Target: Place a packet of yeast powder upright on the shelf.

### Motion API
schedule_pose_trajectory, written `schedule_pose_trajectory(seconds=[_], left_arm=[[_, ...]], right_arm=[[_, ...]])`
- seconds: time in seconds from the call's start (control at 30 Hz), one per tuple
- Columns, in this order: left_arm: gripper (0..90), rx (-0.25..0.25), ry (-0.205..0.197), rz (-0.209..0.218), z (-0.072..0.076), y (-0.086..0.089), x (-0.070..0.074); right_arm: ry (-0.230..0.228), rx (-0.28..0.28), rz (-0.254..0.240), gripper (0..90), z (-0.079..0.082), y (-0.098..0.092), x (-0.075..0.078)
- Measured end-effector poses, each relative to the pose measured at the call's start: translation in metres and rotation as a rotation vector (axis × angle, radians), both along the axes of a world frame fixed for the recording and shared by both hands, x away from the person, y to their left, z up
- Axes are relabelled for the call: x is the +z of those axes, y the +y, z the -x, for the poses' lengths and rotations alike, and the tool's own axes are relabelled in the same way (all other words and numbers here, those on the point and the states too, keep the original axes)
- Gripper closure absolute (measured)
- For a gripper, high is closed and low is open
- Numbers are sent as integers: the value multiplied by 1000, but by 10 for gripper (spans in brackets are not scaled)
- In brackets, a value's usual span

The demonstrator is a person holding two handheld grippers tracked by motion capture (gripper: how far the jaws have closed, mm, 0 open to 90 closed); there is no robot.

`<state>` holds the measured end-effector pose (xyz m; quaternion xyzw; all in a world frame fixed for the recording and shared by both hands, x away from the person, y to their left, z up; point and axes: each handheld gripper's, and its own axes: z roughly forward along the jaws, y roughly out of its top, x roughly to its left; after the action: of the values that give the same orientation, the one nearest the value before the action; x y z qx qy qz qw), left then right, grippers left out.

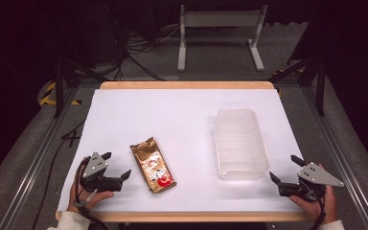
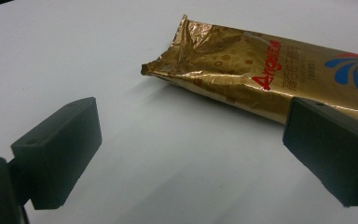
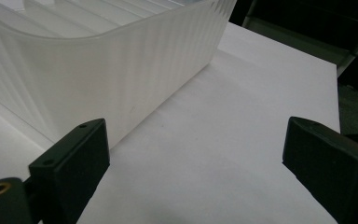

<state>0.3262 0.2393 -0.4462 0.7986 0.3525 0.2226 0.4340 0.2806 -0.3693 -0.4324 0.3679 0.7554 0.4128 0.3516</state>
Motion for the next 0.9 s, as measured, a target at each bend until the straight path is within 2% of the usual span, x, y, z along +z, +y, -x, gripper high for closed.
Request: schedule_pose_trajectory(seconds=[0.53,0.57,0.73,0.9], left_arm=[[64,12,9,5,-2,1,0],[64,9,16,19,-3,1,0],[71,25,29,33,-7,1,0],[75,36,41,19,-10,-1,1]], right_arm=[[5,3,2,79,1,1,0],[5,4,1,80,1,1,0],[3,6,5,80,1,1,0],[7,6,7,82,1,2,0]])
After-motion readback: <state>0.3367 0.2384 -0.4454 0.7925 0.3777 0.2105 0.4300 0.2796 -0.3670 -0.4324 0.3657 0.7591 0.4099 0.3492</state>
